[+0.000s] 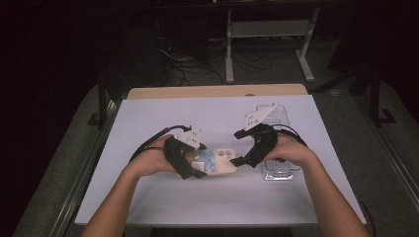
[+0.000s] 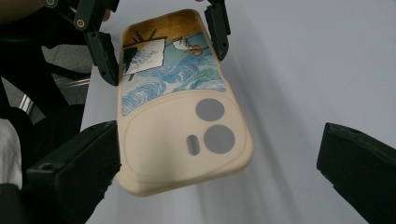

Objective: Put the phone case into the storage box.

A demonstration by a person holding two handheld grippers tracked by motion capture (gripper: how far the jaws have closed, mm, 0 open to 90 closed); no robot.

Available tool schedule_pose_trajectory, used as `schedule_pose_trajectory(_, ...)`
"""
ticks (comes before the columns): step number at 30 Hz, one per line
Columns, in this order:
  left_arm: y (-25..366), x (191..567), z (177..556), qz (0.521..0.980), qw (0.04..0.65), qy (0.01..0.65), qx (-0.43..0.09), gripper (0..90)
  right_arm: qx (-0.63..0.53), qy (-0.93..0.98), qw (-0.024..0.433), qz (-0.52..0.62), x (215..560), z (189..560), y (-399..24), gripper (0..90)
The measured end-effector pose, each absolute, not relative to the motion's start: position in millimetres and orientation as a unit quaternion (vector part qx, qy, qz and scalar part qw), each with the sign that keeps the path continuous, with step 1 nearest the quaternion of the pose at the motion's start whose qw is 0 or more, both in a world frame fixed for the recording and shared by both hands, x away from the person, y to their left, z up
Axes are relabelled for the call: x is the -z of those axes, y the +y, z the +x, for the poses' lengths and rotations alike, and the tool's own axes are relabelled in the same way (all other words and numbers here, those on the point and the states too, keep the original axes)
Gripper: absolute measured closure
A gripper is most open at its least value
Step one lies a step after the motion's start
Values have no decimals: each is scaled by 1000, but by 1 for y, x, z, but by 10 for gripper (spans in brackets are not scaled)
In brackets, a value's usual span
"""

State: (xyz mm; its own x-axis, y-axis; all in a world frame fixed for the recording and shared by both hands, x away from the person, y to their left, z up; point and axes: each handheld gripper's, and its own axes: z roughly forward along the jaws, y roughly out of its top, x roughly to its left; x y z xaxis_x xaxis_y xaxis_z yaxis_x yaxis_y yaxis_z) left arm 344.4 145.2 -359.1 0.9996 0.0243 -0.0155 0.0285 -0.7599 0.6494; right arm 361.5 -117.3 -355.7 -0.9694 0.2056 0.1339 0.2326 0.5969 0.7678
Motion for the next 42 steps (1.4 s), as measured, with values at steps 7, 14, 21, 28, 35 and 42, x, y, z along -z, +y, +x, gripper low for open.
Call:
schedule_pose_trajectory(7, 143, 359, 343, 939, 343, 8, 3, 113, 434, -894, 20, -109, 356, 358, -110, 0)
schedule_pose_trajectory(14, 141, 359, 342, 942, 335, -2, 4, 112, 424, -900, 30, -100, 355, 351, -100, 0)
schedule_pose_trajectory(21, 139, 357, 341, 943, 332, -11, -1, 112, 423, -902, 26, -81, 357, 350, -93, 0)
schedule_pose_trajectory(28, 136, 358, 338, 940, 340, -2, 4, 112, 411, -908, 33, -75, 361, 348, -84, 0)
schedule_pose_trajectory(35, 135, 358, 337, 940, 341, -5, 3, 113, 405, -912, 23, -52, 365, 347, -74, 0)
schedule_pose_trajectory(42, 135, 357, 337, 940, 341, -9, 0, 113, 395, -918, 20, -43, 370, 344, -67, 0)
